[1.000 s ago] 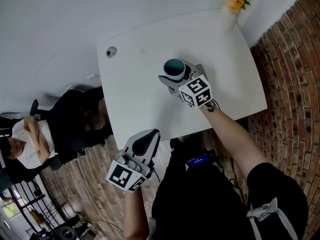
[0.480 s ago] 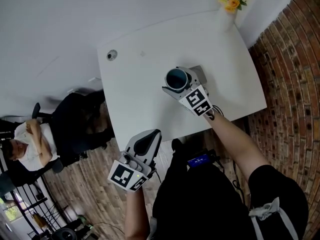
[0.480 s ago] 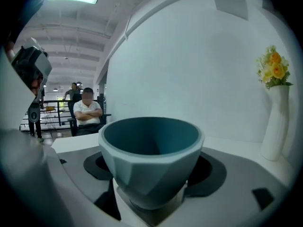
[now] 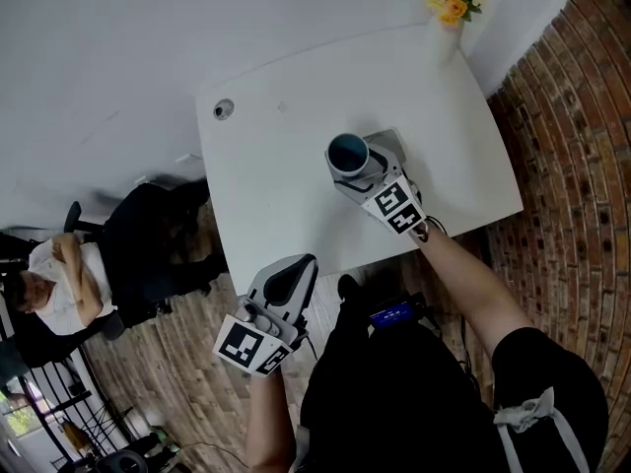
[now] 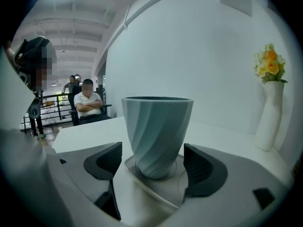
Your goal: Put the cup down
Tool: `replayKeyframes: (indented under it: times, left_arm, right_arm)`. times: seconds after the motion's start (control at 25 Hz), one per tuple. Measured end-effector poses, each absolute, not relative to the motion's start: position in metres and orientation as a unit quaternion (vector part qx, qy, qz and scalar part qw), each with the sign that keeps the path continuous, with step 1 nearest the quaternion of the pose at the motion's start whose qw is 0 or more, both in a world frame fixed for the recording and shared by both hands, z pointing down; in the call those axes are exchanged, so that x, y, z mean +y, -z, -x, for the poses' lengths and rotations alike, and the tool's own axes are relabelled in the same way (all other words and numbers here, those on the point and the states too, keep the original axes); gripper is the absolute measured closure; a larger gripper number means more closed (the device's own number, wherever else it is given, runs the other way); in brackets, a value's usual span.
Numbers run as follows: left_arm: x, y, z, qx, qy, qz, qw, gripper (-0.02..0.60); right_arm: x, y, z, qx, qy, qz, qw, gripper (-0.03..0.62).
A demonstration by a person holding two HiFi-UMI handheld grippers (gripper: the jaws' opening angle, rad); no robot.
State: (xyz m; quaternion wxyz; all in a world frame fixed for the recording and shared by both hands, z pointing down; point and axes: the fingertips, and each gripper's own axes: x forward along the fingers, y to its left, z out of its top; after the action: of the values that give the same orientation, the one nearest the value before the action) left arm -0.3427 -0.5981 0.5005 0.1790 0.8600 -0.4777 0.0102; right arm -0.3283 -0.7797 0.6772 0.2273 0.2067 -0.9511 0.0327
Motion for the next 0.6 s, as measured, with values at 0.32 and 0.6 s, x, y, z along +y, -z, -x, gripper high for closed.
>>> replayKeyframes:
  times: [0.32, 0.6]
  left_arm:
    - [-0.590, -0.498, 0.333, -0.471, -0.003, -0.865, 0.173, 0.574]
    - [-0.582, -0.496, 0.322, -0.461, 0.003, -0.872, 0.166, 0.574]
  right_arm:
    - [-0.758, -0.685, 0.292, -0.942, -0.054, -0.223, 0.246, 0.192]
    - [-0.740, -0.659, 0.255, -0.941, -0.138, -0.246, 0.186, 0.195]
